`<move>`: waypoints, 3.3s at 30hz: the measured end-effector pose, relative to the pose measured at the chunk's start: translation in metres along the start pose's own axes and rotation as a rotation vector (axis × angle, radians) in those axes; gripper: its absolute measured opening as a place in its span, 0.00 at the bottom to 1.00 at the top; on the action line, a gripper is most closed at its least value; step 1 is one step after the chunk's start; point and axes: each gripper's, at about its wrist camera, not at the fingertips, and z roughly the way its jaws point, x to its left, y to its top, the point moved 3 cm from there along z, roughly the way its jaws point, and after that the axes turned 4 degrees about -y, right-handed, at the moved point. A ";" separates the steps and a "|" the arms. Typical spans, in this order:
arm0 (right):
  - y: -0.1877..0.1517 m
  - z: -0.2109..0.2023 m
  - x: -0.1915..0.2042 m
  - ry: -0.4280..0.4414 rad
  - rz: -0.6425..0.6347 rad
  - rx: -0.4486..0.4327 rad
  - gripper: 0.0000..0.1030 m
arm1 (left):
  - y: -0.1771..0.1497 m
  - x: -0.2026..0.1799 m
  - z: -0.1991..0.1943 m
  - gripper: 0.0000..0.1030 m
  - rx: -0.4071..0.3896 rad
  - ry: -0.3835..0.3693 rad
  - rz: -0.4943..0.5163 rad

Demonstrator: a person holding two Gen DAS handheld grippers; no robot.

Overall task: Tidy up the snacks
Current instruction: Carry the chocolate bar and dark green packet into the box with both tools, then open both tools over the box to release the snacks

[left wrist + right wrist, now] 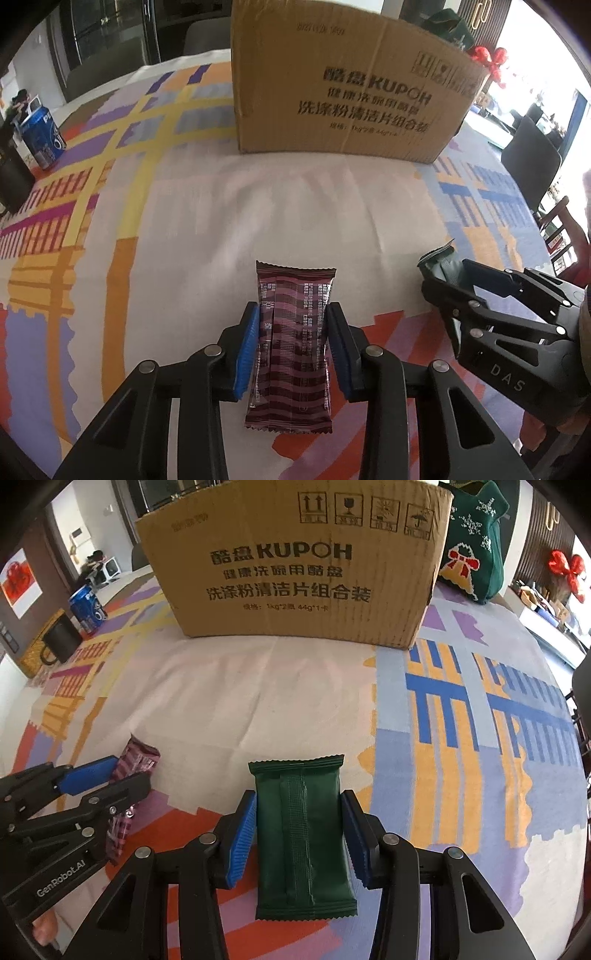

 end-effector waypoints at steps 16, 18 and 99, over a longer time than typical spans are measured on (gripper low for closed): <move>0.026 -0.057 -0.004 0.022 0.005 -0.164 0.45 | 0.031 -0.016 -0.048 0.35 -0.144 -0.020 0.027; 0.031 -0.062 -0.004 0.023 0.009 -0.183 0.45 | 0.037 -0.018 -0.054 0.35 -0.163 -0.025 0.026; 0.190 -0.121 -0.046 -0.120 0.031 -0.456 0.75 | 0.190 -0.014 -0.114 0.83 -0.460 0.157 0.113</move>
